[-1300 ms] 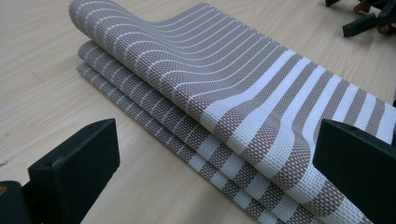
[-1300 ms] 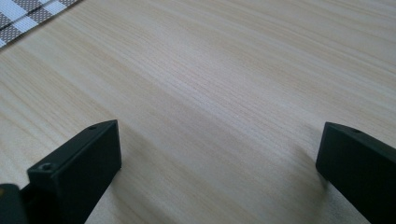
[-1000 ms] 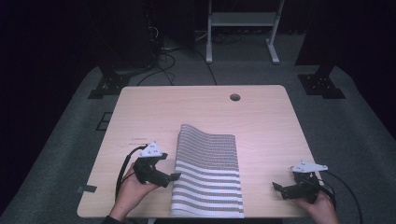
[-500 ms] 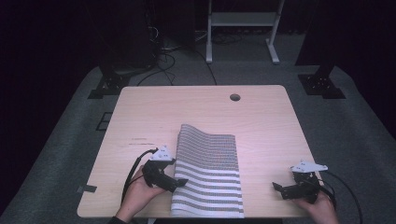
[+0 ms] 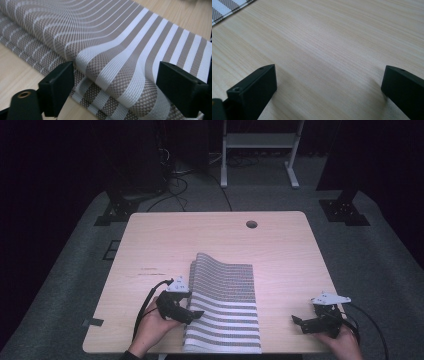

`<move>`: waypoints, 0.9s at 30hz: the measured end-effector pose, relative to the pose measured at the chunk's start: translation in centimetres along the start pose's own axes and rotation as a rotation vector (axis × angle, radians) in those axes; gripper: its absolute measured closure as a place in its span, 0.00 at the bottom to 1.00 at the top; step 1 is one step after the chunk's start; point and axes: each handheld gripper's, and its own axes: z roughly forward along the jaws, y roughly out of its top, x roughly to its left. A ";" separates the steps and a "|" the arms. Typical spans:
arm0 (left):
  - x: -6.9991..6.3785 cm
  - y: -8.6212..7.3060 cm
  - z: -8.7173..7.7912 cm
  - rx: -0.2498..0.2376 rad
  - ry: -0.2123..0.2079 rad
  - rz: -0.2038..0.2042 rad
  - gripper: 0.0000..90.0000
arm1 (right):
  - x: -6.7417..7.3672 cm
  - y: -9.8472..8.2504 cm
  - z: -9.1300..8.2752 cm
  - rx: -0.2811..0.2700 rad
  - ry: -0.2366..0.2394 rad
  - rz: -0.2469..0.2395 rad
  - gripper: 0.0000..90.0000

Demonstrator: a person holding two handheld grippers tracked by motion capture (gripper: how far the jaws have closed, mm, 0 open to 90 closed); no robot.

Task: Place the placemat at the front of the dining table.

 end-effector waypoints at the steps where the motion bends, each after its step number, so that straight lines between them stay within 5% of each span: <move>1: 0.0 -0.1 0.1 0.012 -0.002 -0.007 0.19 | 0.0 0.0 0.0 0.000 0.000 0.000 0.00; 11: -0.1 0.3 0.2 0.024 -0.002 -0.024 0.32 | 0.0 0.0 0.0 0.001 -0.001 0.001 0.00; 27: -0.5 1.9 1.9 0.030 -0.030 -0.037 0.33 | 0.0 0.0 0.0 0.001 0.000 0.001 0.00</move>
